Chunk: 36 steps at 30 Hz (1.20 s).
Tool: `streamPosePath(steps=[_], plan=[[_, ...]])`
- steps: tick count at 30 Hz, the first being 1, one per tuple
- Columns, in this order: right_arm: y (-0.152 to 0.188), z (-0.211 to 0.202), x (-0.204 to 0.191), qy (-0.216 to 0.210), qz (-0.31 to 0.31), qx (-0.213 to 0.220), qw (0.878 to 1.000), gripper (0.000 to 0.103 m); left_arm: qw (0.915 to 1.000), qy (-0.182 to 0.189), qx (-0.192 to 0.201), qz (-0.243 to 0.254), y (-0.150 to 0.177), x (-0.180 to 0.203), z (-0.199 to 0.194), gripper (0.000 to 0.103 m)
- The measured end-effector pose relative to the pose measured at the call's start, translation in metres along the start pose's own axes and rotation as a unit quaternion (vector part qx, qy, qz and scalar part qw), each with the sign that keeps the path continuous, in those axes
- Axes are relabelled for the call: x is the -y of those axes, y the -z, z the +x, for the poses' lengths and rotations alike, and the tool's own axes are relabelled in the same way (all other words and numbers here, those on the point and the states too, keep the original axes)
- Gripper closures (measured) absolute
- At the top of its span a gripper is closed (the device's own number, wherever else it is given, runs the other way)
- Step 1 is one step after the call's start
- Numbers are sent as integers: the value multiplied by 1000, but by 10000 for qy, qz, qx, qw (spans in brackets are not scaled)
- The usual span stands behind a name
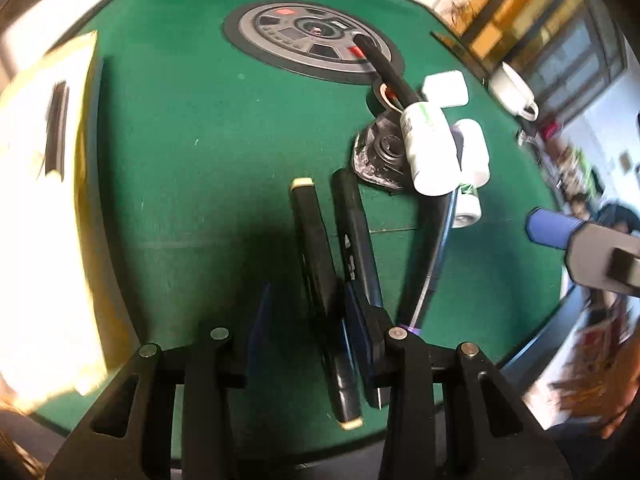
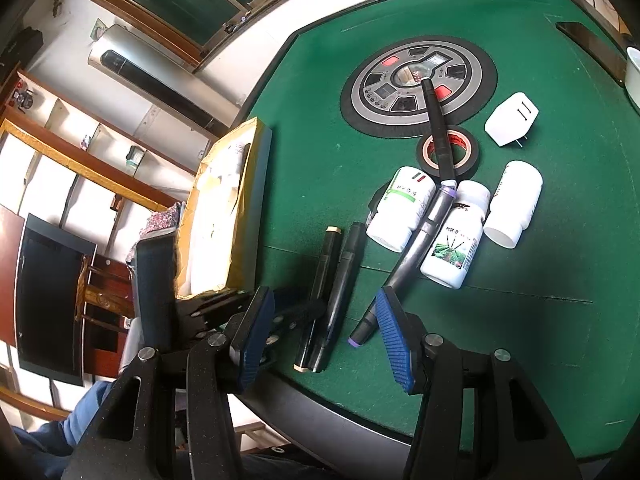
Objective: Organize rigid objects
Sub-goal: 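Grasp a black marker with the left tool while the right tool grasps another marker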
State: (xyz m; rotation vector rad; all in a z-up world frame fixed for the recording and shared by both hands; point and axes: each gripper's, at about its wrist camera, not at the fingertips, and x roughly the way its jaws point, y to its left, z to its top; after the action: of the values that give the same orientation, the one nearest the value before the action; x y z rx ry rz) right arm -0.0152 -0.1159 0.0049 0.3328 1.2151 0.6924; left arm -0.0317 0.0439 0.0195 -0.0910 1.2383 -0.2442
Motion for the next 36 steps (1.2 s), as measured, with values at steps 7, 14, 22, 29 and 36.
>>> streamPosePath(steps=[7, 14, 22, 29, 36], plan=[[2, 9, -5, -16, 6, -98, 10000, 55, 9984, -436, -116, 348, 18, 6, -3, 90], [7, 41, -28, 173, -339, -506, 9980, 73, 9997, -257, -21, 58, 33, -15, -14, 90], [0, 90, -37, 1134, -591, -897, 9877, 73, 9993, -224, 79, 292, 37, -17, -15, 90], [6, 116, -42, 1637, -917, -1181, 9751, 76, 9981, -336, 95, 503, 34, -11, -12, 90], [13, 99, -34, 1596, -938, -1099, 9766, 89, 9990, -233, 241, 299, 29, -16, -12, 91]])
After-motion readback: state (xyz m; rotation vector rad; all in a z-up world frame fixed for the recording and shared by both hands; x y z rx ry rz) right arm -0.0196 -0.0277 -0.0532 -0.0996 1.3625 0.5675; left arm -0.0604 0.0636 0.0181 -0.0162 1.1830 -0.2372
